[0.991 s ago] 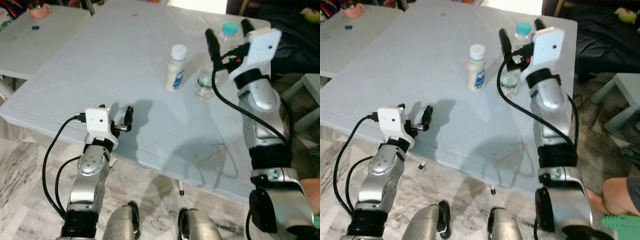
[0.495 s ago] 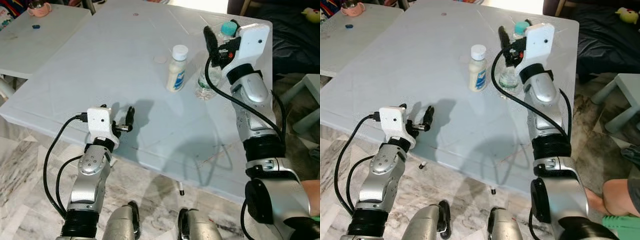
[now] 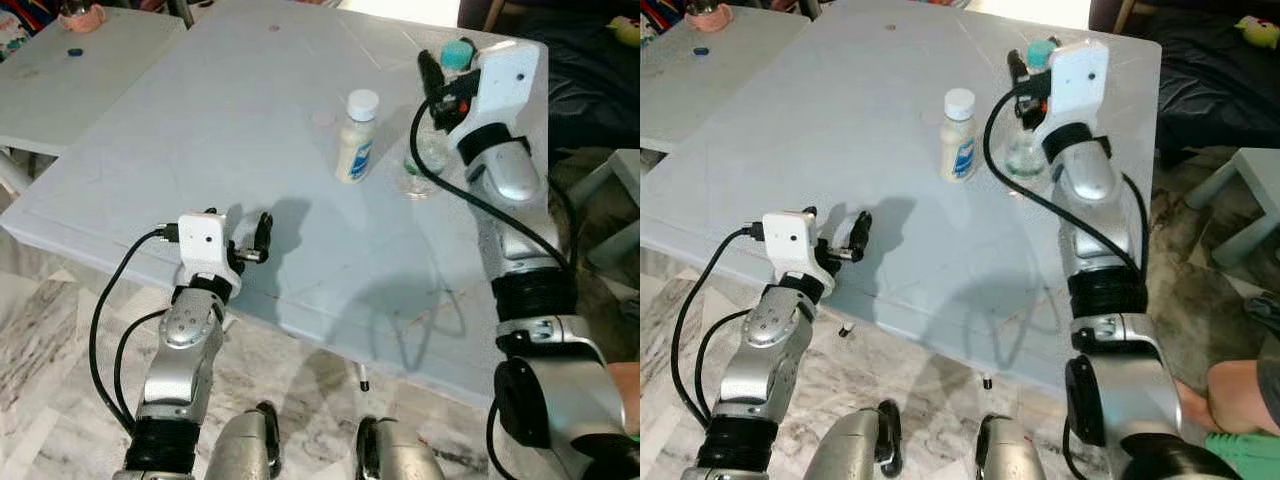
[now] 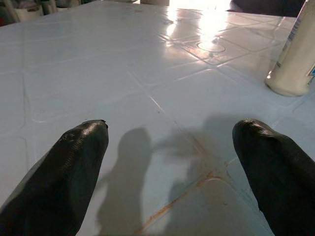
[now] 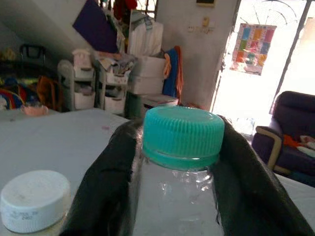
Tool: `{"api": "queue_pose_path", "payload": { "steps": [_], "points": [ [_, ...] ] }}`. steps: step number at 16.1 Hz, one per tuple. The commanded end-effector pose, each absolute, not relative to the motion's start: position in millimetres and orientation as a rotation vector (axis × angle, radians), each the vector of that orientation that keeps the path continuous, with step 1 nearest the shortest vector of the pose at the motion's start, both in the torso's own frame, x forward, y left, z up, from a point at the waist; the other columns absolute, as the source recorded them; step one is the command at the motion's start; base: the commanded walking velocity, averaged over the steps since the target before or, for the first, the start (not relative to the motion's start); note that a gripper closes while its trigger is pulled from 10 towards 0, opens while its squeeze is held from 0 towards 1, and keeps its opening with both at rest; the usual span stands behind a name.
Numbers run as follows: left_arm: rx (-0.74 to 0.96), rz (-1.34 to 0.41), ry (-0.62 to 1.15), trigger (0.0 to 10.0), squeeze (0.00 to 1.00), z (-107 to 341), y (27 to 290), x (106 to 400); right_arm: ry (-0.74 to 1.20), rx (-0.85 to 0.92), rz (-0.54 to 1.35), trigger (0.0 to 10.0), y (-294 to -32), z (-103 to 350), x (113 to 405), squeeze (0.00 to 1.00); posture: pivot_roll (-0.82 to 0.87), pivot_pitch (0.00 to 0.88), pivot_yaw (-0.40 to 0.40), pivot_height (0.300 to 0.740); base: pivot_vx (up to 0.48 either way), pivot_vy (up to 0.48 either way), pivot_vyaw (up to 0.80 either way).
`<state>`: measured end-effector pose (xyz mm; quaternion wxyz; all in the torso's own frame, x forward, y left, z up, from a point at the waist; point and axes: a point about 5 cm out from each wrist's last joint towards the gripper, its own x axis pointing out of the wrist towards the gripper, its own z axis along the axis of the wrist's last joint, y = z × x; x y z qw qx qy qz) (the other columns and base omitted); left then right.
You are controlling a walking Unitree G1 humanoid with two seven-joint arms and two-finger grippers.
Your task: Restocking fridge
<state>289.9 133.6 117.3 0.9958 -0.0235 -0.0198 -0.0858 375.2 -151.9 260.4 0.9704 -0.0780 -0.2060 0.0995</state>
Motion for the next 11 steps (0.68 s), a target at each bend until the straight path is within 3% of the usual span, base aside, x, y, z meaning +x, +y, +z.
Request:
{"api": "queue_pose_path", "payload": {
  "steps": [1, 6, 7, 8, 11],
  "points": [
    [-0.023, -0.174, -0.015, 10.0, 0.00, 114.5, 135.9, 289.0, -0.426, -0.191, 0.200, 0.0, -151.4, 266.7, 370.1, 0.00, -0.01, 0.157, 0.032, 0.740, 0.000, 0.000, 0.00],
    [0.005, -0.143, 0.026, 10.0, 0.00, 110.8, 134.8, 291.8, -0.345, -0.208, 0.224, 0.0, -149.9, 250.5, 352.8, 0.00, -0.01, 0.166, 0.045, 0.740, 0.000, 0.000, 0.00],
    [0.007, -0.146, 0.030, 10.0, 0.00, 111.2, 133.4, 292.3, -0.295, -0.207, 0.259, 9.0, -146.1, 239.5, 345.1, 0.00, -0.02, 0.167, 0.051, 0.740, 0.000, 0.000, 0.00],
    [0.009, -0.147, 0.033, 10.0, 0.00, 111.0, 133.1, 292.5, -0.274, -0.201, 0.278, 10.0, -143.9, 235.6, 341.8, 0.00, -0.02, 0.167, 0.052, 0.740, 0.000, 0.000, 0.00],
    [0.008, -0.140, 0.053, 10.0, 0.00, 105.3, 129.3, 289.9, -0.214, -0.207, 0.384, 10.0, -130.6, 213.6, 321.8, 0.00, -0.02, 0.154, 0.039, 0.740, 0.000, 0.000, 0.00]
  ]
}}
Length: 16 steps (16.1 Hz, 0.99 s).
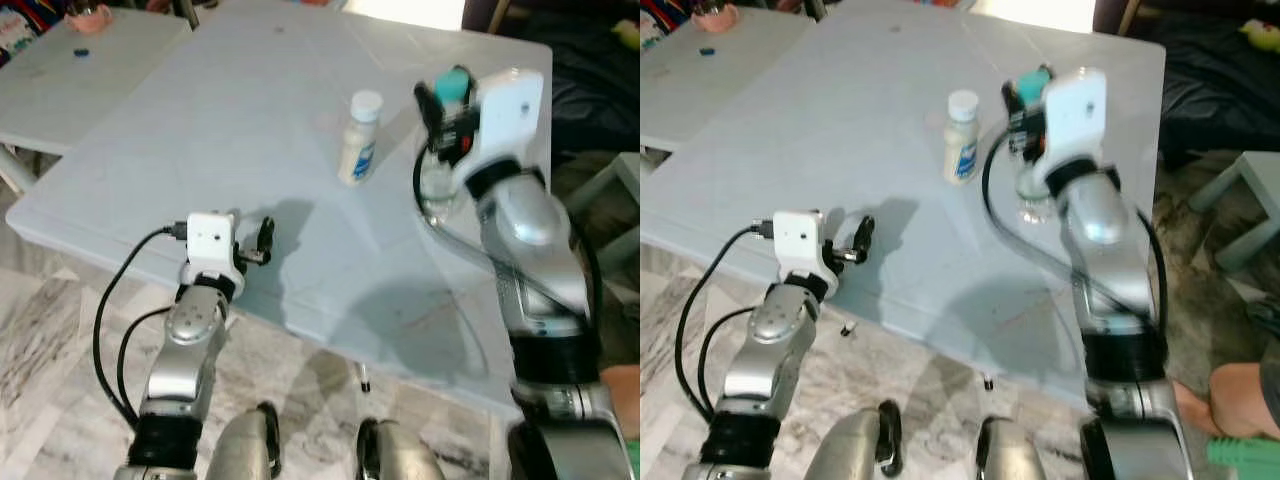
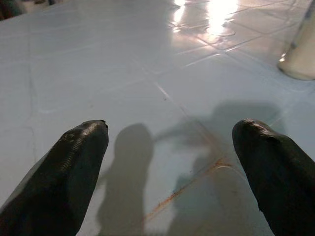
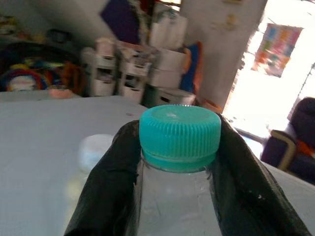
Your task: Restocking fridge
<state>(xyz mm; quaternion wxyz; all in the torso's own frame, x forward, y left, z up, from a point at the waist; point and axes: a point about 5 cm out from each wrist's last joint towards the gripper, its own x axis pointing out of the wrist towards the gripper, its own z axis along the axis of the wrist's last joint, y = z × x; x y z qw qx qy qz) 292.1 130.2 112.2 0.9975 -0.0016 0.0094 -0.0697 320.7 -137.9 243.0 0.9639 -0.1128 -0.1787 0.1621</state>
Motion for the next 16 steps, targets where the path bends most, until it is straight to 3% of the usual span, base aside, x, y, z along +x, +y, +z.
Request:
{"api": "queue_pose_path", "payload": {
  "steps": [1, 4, 10, 16],
  "points": [
    [0.006, -0.141, 0.056, 10.0, 0.00, 104.4, 128.4, 288.9, -0.208, -0.198, 0.397, 10.0, -128.4, 209.3, 318.4, 0.00, -0.02, 0.149, 0.037, 0.740, 0.000, 0.000, 0.00],
    [-0.002, -0.103, 0.086, 10.0, 0.00, 93.9, 131.1, 283.4, -0.258, -0.166, 0.430, 10.0, -123.0, 195.1, 292.3, 0.00, -0.01, 0.126, 0.025, 0.740, -0.085, 0.000, 0.00],
    [0.002, -0.109, 0.091, 10.0, 0.00, 91.3, 127.2, 285.1, -0.258, -0.219, 0.482, 10.0, -117.1, 182.5, 274.6, 0.00, -0.03, 0.109, 0.029, 0.740, -0.262, 0.000, 0.00],
    [0.007, -0.077, 0.076, 10.0, 0.00, 93.0, 131.3, 284.2, -0.318, -0.121, 0.171, 10.0, -128.8, 187.9, 282.2, 0.00, -0.01, 0.122, 0.016, 0.740, -0.268, 0.000, 0.00]
  ]
}}
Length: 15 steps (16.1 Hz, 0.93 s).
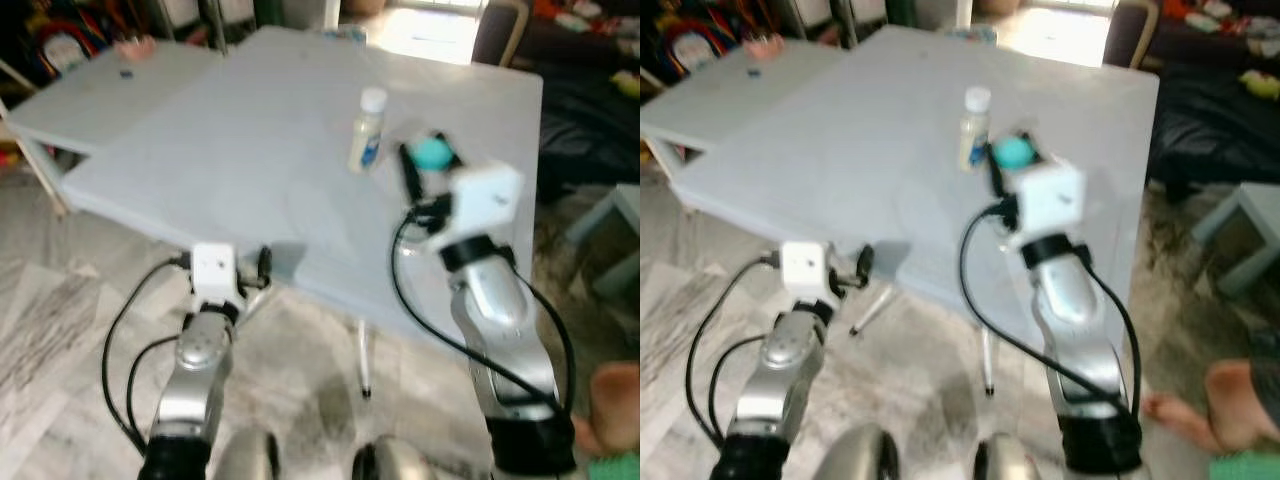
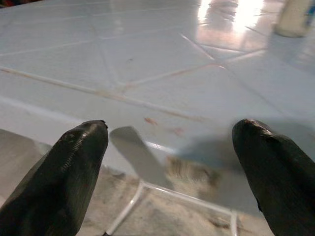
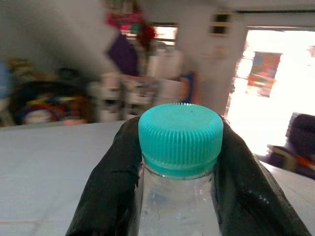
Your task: Restocking fridge
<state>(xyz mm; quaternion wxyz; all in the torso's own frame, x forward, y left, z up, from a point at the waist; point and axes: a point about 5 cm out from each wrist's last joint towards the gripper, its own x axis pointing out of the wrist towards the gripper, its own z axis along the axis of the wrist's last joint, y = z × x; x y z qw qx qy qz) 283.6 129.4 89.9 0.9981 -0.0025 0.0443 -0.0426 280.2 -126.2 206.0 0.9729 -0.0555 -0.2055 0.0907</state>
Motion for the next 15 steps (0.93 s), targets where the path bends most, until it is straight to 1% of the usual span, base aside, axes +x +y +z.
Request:
{"api": "queue_pose_path", "payload": {
  "steps": [1, 3, 8, 9, 10, 12, 13, 15],
  "points": [
    [0.010, -0.082, 0.076, 10.0, 0.00, 93.1, 131.5, 283.9, -0.309, -0.096, 0.136, 10.0, -132.4, 186.5, 281.1, 0.00, -0.01, 0.122, 0.017, 0.740, -0.266, 0.000, 0.00],
    [0.014, -0.092, 0.075, 10.0, 0.00, 93.7, 130.0, 287.7, -0.276, -0.104, 0.131, 10.0, -135.0, 178.8, 275.1, 0.00, -0.03, 0.122, 0.020, 0.740, -0.266, 0.000, 0.00],
    [0.004, -0.086, 0.065, 10.0, 0.00, 94.8, 127.7, 288.0, -0.230, -0.064, 0.155, 10.0, -133.2, 173.8, 281.1, 0.00, -0.03, 0.128, 0.012, 0.740, -0.265, 0.000, 0.00],
    [0.005, -0.085, 0.067, 10.0, 0.00, 93.6, 128.2, 286.5, -0.213, -0.041, 0.186, 10.0, -131.2, 170.1, 280.4, 0.00, -0.02, 0.129, 0.010, 0.740, -0.270, 0.000, 0.00],
    [0.007, -0.081, 0.073, 10.0, 0.00, 91.9, 130.0, 284.2, -0.189, 0.008, 0.196, 10.0, -135.3, 161.5, 275.5, 0.00, -0.02, 0.132, 0.010, 0.740, -0.266, 0.000, 0.00],
    [0.008, -0.081, 0.073, 10.0, 0.00, 91.5, 130.7, 283.5, -0.168, -0.073, 0.146, 10.0, -143.3, 151.6, 271.2, 0.00, -0.03, 0.137, 0.012, 0.740, -0.266, 0.000, 0.00],
    [0.009, -0.082, 0.075, 10.0, 0.00, 91.0, 130.8, 283.3, -0.123, -0.097, 0.170, 10.0, -147.2, 143.9, 266.8, 0.00, -0.03, 0.136, 0.011, 0.740, -0.262, 0.000, 0.00],
    [0.009, -0.087, 0.076, 10.0, 0.00, 90.4, 129.8, 283.5, -0.090, -0.087, 0.136, 10.0, -161.6, 127.8, 256.5, 0.00, -0.03, 0.139, 0.013, 0.740, -0.266, 0.000, 0.00]
  ]
}}
